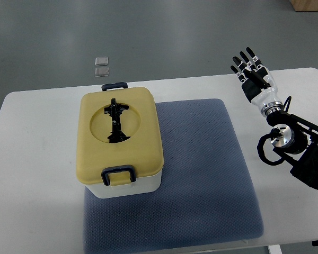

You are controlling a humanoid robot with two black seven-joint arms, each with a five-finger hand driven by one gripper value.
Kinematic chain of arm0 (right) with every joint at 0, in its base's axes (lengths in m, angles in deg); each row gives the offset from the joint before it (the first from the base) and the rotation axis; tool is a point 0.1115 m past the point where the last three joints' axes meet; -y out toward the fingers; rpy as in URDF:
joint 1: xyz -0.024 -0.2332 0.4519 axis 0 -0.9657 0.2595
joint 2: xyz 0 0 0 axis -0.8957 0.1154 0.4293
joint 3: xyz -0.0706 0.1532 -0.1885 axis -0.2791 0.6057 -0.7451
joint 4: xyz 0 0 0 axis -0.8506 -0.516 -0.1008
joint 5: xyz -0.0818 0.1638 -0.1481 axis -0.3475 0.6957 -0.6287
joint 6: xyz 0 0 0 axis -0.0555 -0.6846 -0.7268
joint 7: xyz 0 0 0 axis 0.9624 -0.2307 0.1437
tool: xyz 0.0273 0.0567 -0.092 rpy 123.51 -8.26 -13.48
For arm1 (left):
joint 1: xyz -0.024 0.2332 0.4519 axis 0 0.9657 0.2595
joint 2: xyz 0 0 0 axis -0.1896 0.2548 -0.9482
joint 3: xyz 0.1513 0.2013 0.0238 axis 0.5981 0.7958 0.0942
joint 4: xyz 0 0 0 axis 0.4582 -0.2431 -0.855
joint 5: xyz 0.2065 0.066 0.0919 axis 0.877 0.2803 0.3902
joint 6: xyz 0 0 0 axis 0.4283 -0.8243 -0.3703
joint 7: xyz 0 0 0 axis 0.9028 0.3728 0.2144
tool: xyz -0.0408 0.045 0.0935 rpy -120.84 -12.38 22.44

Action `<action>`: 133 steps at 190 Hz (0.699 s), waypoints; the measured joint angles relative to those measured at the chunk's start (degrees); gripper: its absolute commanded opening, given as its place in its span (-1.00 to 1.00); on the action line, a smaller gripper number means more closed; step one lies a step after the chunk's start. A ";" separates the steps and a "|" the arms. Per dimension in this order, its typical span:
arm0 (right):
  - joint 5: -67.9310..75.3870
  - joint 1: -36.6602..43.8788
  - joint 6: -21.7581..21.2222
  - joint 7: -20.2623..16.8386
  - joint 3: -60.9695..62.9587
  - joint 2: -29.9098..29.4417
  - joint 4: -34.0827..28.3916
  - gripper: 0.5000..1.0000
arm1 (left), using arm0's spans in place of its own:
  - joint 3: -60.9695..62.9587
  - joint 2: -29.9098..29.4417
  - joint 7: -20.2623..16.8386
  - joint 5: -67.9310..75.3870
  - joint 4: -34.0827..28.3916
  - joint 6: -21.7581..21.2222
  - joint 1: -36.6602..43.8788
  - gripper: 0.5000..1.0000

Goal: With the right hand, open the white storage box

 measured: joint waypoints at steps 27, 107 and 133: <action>0.00 0.00 0.00 0.00 0.00 0.00 0.04 0.72 | -0.06 0.00 0.00 -0.02 0.00 0.03 0.00 1.00; 0.00 0.08 0.00 0.00 0.00 0.05 0.04 0.72 | -0.10 0.00 0.01 -0.12 -0.68 -0.54 -0.43 1.00; 0.00 0.09 0.00 0.00 0.00 0.16 0.04 0.72 | -0.13 0.00 0.00 -0.12 -0.51 -0.55 -0.44 1.00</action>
